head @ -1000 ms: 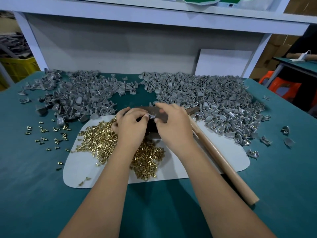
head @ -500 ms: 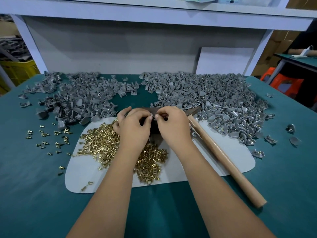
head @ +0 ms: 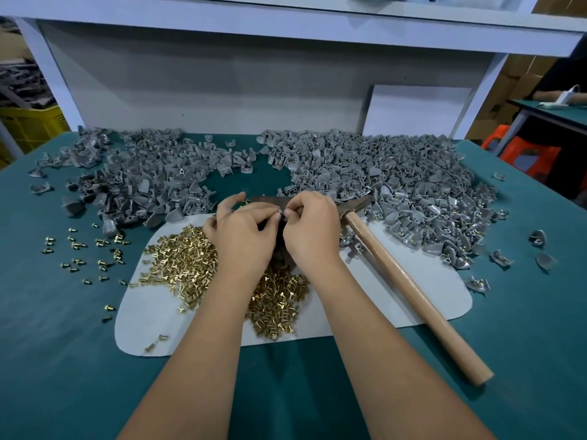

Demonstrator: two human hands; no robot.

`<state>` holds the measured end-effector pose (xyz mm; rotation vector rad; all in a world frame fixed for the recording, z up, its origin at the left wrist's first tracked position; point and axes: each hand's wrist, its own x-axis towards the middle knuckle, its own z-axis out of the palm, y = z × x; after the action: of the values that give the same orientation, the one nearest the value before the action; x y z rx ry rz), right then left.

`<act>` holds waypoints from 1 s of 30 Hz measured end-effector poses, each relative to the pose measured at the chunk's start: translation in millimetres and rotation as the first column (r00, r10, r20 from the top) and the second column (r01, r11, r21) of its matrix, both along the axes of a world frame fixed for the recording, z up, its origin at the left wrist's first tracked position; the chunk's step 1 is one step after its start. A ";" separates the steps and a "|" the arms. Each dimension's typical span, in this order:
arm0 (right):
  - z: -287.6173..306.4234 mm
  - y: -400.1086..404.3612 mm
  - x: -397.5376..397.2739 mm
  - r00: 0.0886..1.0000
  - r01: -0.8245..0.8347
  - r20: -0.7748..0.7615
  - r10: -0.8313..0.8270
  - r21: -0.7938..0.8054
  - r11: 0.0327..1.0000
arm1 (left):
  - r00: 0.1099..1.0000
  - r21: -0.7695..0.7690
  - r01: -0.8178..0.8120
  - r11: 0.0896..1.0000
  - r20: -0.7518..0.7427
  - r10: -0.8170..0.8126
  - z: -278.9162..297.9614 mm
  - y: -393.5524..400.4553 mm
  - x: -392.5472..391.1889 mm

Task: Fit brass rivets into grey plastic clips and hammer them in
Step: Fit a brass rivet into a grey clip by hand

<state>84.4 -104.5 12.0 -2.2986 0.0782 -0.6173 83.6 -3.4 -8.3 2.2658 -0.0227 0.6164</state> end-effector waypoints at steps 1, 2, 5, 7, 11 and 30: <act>-0.8 0.3 -0.2 1.000 -0.002 0.009 0.002 -0.008 1.000 | 1.000 0.006 -0.003 1.000 0.000 0.003 0.1 -0.2 0.0; -1.7 0.8 -0.4 1.000 -0.002 0.019 0.003 -0.010 1.000 | 1.000 0.008 -0.004 1.000 0.000 0.004 0.2 -0.5 0.1; -5.1 1.7 -1.7 0.998 -0.003 0.056 0.004 -0.008 1.000 | 1.000 -0.004 0.003 1.000 -0.001 -0.003 0.1 -0.5 0.7; -7.9 1.3 -1.6 0.997 -0.005 0.077 0.006 -0.017 1.000 | 1.000 0.001 0.007 1.000 0.000 -0.007 0.2 -0.9 0.9; -14.0 0.4 -2.0 0.993 -0.015 0.120 0.015 0.002 1.000 | 1.000 0.011 -0.006 1.000 0.016 0.006 -0.6 -2.7 0.0; 16.4 -16.8 -8.5 0.999 -0.036 -0.026 0.035 -0.040 0.999 | 1.000 -0.179 0.018 0.984 -0.006 -0.019 8.2 -1.8 -8.4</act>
<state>75.9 -121.3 28.3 -2.3418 0.0372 -0.5758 75.2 -5.2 -0.1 2.0916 0.0151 0.5770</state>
